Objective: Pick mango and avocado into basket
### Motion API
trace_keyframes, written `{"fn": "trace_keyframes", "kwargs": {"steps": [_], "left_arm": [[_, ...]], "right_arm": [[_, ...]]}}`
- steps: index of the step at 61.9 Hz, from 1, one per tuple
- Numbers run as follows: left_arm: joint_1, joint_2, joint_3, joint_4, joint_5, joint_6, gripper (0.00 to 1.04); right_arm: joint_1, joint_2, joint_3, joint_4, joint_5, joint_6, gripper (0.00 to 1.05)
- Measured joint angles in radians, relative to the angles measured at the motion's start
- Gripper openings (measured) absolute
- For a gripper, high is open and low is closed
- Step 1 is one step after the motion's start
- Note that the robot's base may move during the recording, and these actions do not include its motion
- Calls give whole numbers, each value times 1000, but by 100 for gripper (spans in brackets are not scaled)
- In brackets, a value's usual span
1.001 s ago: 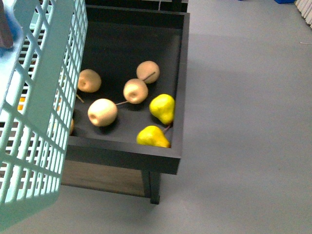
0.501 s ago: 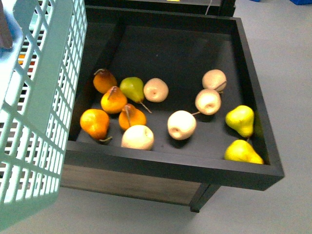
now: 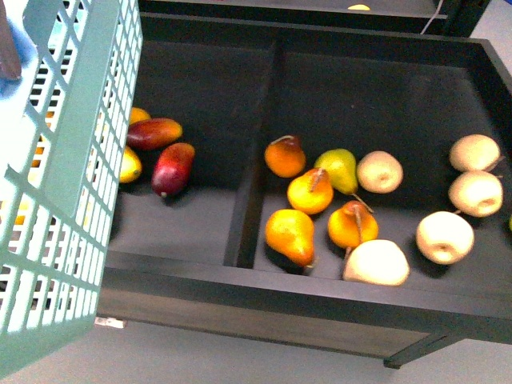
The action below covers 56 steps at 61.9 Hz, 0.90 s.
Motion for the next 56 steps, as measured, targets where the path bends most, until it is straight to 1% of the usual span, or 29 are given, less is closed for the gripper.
{"fn": "trace_keyframes", "kwargs": {"steps": [56], "left_arm": [[1, -1, 1, 0, -6, 3, 14]], "right_arm": [[0, 1, 0, 0, 1, 0, 96]]}}
